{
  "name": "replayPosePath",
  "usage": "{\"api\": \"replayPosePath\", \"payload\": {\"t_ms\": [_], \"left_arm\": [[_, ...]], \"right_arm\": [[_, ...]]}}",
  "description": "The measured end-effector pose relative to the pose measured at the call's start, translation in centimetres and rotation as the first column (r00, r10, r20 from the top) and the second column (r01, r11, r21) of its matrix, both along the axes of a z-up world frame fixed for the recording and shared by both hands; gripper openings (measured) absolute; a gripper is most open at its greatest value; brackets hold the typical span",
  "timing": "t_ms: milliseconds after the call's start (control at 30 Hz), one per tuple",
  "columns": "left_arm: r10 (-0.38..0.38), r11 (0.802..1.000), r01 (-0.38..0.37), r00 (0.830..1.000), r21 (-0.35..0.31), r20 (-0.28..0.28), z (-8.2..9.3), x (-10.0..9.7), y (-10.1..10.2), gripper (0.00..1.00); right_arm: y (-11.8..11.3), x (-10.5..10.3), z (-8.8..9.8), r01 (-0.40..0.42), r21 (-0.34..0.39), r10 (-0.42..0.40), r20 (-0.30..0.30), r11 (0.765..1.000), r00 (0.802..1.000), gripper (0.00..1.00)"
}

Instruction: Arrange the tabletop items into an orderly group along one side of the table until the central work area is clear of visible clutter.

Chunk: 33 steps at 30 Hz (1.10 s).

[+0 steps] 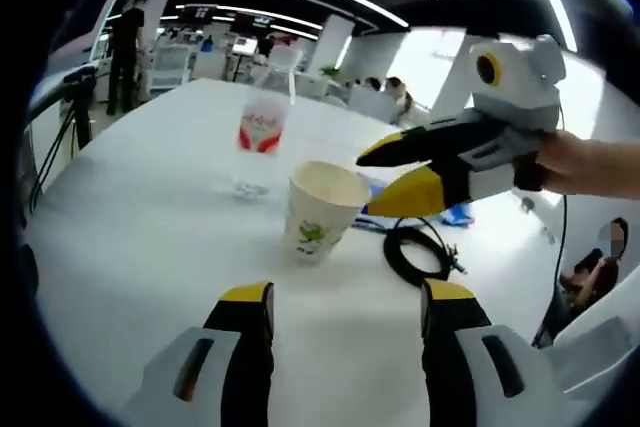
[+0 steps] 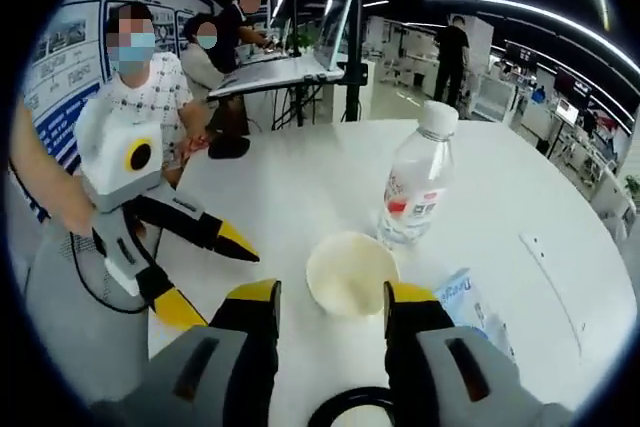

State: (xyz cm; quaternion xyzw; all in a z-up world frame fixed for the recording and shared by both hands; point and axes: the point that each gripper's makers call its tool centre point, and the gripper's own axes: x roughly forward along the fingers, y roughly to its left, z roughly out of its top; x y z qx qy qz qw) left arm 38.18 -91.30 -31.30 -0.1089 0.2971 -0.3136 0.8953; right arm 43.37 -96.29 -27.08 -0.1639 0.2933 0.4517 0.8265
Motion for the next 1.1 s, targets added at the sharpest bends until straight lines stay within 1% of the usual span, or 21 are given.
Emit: {"api": "replayPosePath", "payload": {"t_ms": [67, 133, 167, 267, 400, 567, 700, 833, 933, 1000, 1100], "left_arm": [[-0.013, 1.000, 0.013, 1.000, 0.015, -0.002, -0.2, 0.0, -0.1, 0.55], [-0.016, 1.000, 0.016, 1.000, 0.012, -0.002, -0.1, 0.0, -0.3, 0.55], [-0.018, 1.000, 0.018, 1.000, 0.012, -0.003, -0.1, 0.0, -0.4, 0.55], [-0.035, 0.999, 0.035, 0.999, 0.022, -0.001, -0.1, -0.1, -0.8, 0.55], [-0.051, 0.998, 0.051, 0.999, 0.027, -0.001, 0.0, -0.1, -1.2, 0.55], [-0.064, 0.997, 0.064, 0.998, 0.036, 0.000, 0.0, 0.1, -1.4, 0.55], [-0.073, 0.996, 0.073, 0.997, 0.043, 0.001, 0.2, 0.1, -1.4, 0.55], [-0.080, 0.995, 0.080, 0.997, 0.054, -0.004, 0.0, 0.1, -1.3, 0.55], [-0.081, 0.995, 0.082, 0.997, 0.055, -0.010, 0.0, 0.1, -1.4, 0.55], [-0.083, 0.995, 0.083, 0.996, 0.058, -0.011, 0.0, 0.1, -1.5, 0.55], [-0.080, 0.995, 0.081, 0.997, 0.061, -0.016, 0.0, 0.1, -1.6, 0.54]], "right_arm": [[-1.7, -0.3, 0.2, 0.033, -0.001, -0.033, 0.008, 0.999, 0.999, 0.40], [-3.4, -0.7, 0.5, 0.070, 0.014, -0.070, 0.010, 0.997, 0.998, 0.41], [-4.5, -0.8, 0.6, 0.096, 0.015, -0.097, 0.014, 0.995, 0.995, 0.41], [-6.9, -1.2, 0.5, 0.162, 0.023, -0.162, 0.011, 0.987, 0.987, 0.41], [-9.2, -1.7, 0.7, 0.206, 0.025, -0.207, 0.016, 0.978, 0.978, 0.43], [-11.1, -2.7, 0.9, 0.239, 0.025, -0.239, 0.021, 0.971, 0.971, 0.44], [-12.1, -3.6, 1.0, 0.267, 0.037, -0.268, 0.014, 0.963, 0.963, 0.46], [-13.0, -4.7, 0.8, 0.286, 0.037, -0.286, 0.002, 0.958, 0.958, 0.47], [-13.9, -5.4, 0.6, 0.312, 0.046, -0.311, -0.010, 0.949, 0.950, 0.47], [-14.4, -5.7, 0.4, 0.325, 0.039, -0.325, -0.017, 0.945, 0.946, 0.47], [-14.6, -6.0, 0.2, 0.333, 0.039, -0.332, -0.029, 0.942, 0.943, 0.47]]}}
